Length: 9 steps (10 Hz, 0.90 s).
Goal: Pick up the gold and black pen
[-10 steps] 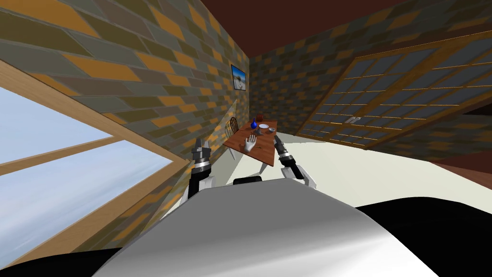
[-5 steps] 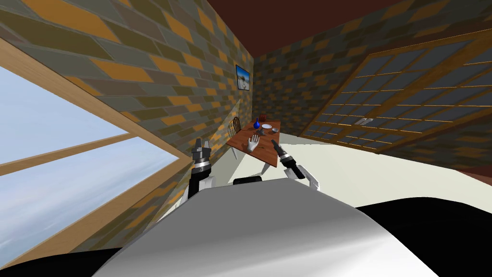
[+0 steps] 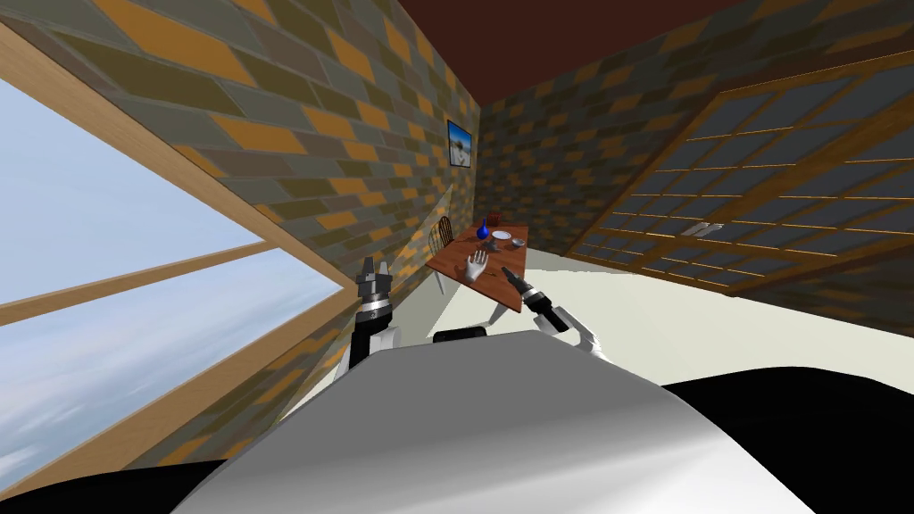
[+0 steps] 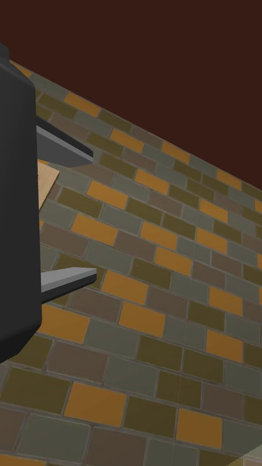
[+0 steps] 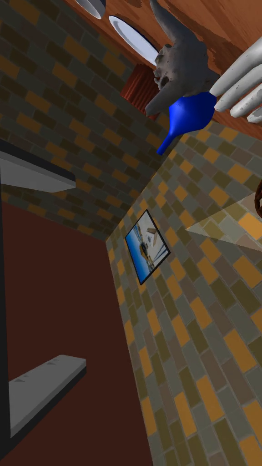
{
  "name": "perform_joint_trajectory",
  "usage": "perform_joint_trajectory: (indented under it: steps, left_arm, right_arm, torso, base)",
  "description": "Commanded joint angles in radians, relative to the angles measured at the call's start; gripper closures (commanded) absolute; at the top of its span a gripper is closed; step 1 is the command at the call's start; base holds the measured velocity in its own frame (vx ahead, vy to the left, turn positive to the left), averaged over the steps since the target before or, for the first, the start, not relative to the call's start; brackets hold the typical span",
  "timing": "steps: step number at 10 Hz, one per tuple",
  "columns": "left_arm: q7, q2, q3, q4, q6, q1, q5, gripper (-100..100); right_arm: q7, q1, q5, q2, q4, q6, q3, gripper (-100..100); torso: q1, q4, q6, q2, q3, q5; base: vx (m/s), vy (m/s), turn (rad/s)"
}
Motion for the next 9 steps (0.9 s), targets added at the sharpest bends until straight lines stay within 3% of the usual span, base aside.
perform_joint_trajectory:
  steps: [1,6,7,8,9]
  left_arm:
    - [0.000,0.000,0.000,0.000,0.000,0.000,0.000,0]
    - [0.000,0.000,0.000,0.000,0.000,0.000,0.000,0]
    - [0.000,0.000,0.000,0.000,0.000,0.000,0.000,0]
    - [0.000,0.000,0.000,0.000,0.000,0.000,0.000,0]
    - [0.000,0.000,0.000,0.000,0.000,0.000,0.000,0]
  right_arm:
    - [0.017,-0.003,0.035,-0.050,0.050,-0.012,0.013,-100]
    - [0.049,-0.015,0.102,-0.160,0.181,-0.033,0.042,-100]
    - [0.064,-0.021,0.135,-0.204,0.224,-0.044,0.057,-100]
    - [0.064,-0.021,0.135,-0.208,0.239,-0.044,0.057,-100]
    - [0.077,-0.026,0.169,-0.250,0.275,-0.056,0.074,-100]
  torso:
    - [0.000,0.000,0.000,0.000,0.000,0.000]
    - [0.001,0.000,0.000,-0.001,-0.001,0.000]
    - [0.000,0.000,0.000,-0.001,0.000,0.000]
    - [0.000,0.000,0.000,-0.001,-0.001,0.000]
    - [0.000,0.000,0.000,-0.001,-0.001,0.000]
  base:
    - [0.002,0.058,0.138]
    - [0.016,0.055,0.104]
    - [0.030,0.054,0.154]
    - [0.025,0.045,0.091]
    - [0.029,0.057,0.164]
